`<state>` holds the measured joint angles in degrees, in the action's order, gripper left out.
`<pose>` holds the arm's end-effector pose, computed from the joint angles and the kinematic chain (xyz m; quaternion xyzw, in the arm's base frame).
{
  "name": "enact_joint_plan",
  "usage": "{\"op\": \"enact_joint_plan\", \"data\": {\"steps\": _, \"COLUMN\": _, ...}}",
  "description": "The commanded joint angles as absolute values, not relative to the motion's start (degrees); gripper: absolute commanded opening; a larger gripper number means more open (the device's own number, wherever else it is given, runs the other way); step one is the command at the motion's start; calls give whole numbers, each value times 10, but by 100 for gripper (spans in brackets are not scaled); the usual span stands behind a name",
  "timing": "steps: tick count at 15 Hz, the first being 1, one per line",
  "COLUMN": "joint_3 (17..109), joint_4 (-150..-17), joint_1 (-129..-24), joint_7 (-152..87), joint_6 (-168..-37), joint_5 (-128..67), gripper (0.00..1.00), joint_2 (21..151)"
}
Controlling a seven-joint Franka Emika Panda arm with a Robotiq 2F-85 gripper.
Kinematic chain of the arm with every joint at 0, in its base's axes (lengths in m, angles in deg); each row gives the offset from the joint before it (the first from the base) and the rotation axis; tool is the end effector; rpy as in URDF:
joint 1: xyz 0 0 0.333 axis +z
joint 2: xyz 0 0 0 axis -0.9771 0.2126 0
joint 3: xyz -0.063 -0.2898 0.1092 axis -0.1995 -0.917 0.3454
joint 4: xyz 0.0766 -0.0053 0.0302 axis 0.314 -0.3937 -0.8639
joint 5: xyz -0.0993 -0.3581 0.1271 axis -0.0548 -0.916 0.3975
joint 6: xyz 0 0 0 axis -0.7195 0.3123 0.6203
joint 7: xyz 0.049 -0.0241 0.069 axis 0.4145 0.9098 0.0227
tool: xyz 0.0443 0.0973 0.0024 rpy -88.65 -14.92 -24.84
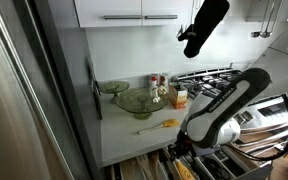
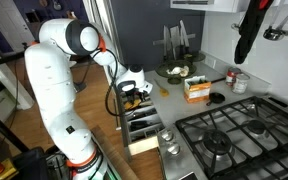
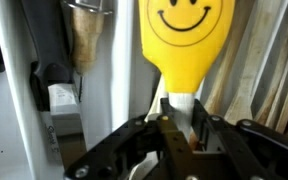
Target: Open the top left drawer, put the bigger orange spatula in the drawer and then close the drawer
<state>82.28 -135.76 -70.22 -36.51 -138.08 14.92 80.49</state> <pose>0.4519 0.1426 0.2266 -0.9705 0.1656 -0.0871 0.1519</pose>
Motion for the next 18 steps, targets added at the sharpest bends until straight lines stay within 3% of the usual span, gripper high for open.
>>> {"op": "enact_joint_plan", "data": {"steps": 1, "joint_3": 830, "joint_4": -1359, "joint_1": -711, "joint_7": -383, "joint_6": -1389, "joint_5": 175, "gripper": 57, "joint_2": 801}}
{"op": "enact_joint_plan", "data": {"steps": 7, "joint_3": 836, "joint_4": -1419, "joint_1": -717, "joint_7": -445, "joint_6": -1348, "joint_5": 176, "gripper": 100, "joint_2": 708}}
{"op": "enact_joint_plan", "data": {"steps": 15, "joint_3": 784, "joint_4": -1536, "joint_1": -686, "joint_7": -657, "joint_6": -1154, "joint_5": 233, "gripper": 100, "joint_2": 535}}
{"op": "enact_joint_plan", "data": {"steps": 18, "joint_3": 761, "joint_4": -1496, "joint_1": -702, "joint_7": -610, "joint_6": -1124, "joint_5": 150, "gripper": 100, "joint_2": 577}}
